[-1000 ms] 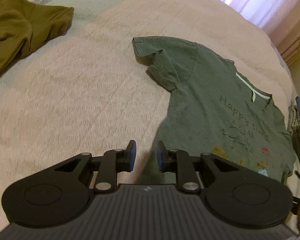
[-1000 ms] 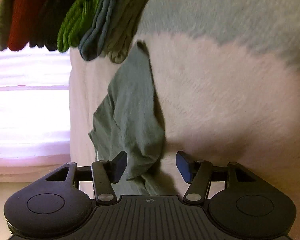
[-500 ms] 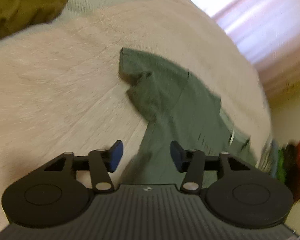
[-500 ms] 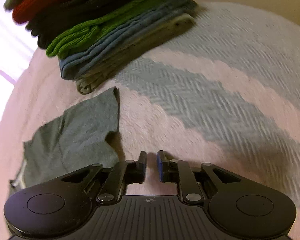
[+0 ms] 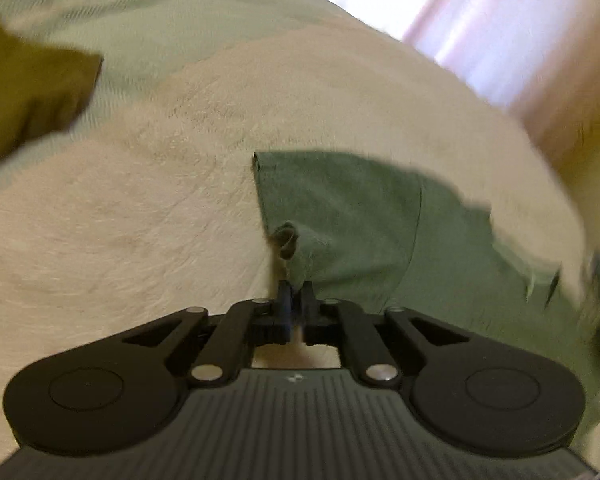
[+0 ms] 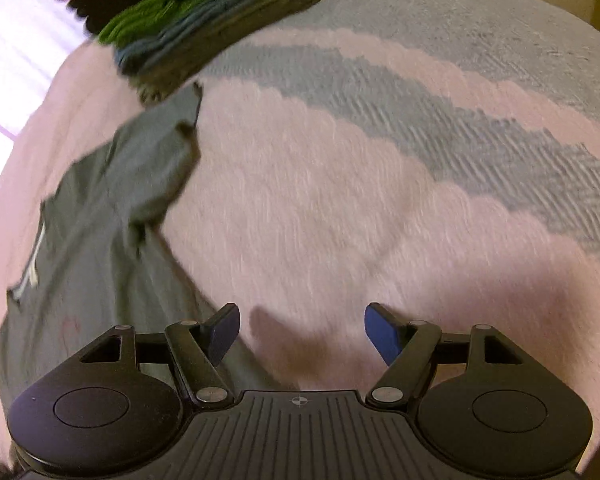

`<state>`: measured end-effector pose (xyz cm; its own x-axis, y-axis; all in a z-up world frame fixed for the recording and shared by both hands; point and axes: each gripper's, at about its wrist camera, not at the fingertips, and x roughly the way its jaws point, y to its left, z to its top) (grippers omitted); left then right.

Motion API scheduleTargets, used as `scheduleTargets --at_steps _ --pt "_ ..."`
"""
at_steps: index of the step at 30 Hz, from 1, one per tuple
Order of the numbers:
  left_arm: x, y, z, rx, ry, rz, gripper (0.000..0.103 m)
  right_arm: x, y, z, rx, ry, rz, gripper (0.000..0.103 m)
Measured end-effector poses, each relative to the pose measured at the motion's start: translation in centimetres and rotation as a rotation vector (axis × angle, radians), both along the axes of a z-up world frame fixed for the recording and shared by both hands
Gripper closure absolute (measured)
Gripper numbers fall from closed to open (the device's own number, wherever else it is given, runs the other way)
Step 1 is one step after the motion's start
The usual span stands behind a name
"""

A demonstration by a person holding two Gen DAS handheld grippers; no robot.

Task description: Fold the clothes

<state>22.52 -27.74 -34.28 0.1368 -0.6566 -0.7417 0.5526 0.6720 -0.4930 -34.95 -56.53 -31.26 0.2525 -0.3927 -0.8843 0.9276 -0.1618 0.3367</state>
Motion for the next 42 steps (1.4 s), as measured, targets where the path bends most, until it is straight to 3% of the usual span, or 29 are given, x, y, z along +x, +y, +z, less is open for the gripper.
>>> scheduleTargets --at_steps 6,10,16,19,21,22,24,26,29,31,32,33,35,37,41,42 --pt "-1.7 4.2 0.1 0.021 0.03 -0.098 0.093 -1.5 2.1 0.8 0.029 -0.021 0.148 0.031" --pt "-3.9 11.2 -0.1 -0.013 0.212 -0.126 0.091 -4.4 3.7 1.0 0.069 -0.141 0.208 0.031" --pt "-10.4 22.3 -0.4 0.016 0.451 0.033 0.078 -9.1 7.4 0.4 0.14 -0.296 0.217 0.031" --pt "-13.2 25.2 -1.4 -0.038 0.55 0.161 0.077 -11.0 9.2 -0.2 0.183 -0.365 0.201 0.031" --pt "-14.6 25.7 -1.7 -0.125 0.572 0.252 0.078 -11.3 10.3 -0.7 0.209 -0.388 0.203 0.031" --pt "-15.2 25.2 -1.4 -0.146 0.537 0.264 0.084 -11.2 10.7 -0.8 0.214 -0.386 0.224 0.031" --pt "-16.8 23.2 0.2 -0.143 0.394 0.218 0.084 -10.8 11.3 -0.8 0.222 -0.378 0.267 0.031" --pt "-19.0 20.1 1.9 -0.108 0.24 0.058 0.084 -10.2 11.4 -0.7 0.214 -0.356 0.313 0.031" --pt "-23.9 15.1 3.1 0.044 0.006 -0.274 0.084 -9.6 11.4 -0.8 0.203 -0.335 0.352 0.031" --pt "-26.3 13.8 3.4 0.111 -0.114 -0.385 0.084 -9.5 11.4 -0.7 0.2 -0.333 0.365 0.031" --pt "-26.7 13.9 3.5 0.114 -0.127 -0.396 0.084 -9.6 11.4 -0.7 0.199 -0.333 0.369 0.031" --pt "-26.3 14.5 3.7 0.09 -0.083 -0.361 0.084 -9.8 11.5 -0.6 0.197 -0.335 0.374 0.031" --pt "-24.3 16.8 4.3 0.041 0.003 -0.225 0.084 -10.2 11.7 -0.5 0.196 -0.341 0.378 0.031" --pt "-22.6 18.9 5.0 0.027 0.022 -0.113 0.083 -10.9 11.9 -0.5 0.201 -0.353 0.372 0.031" --pt "-19.3 20.1 3.9 0.014 0.082 0.039 0.06 -11.4 12.6 -1.2 0.215 -0.394 0.345 0.031" --pt "-18.8 19.8 3.1 0.003 0.107 0.045 0.059 -11.3 12.8 -1.5 0.214 -0.398 0.339 0.031"
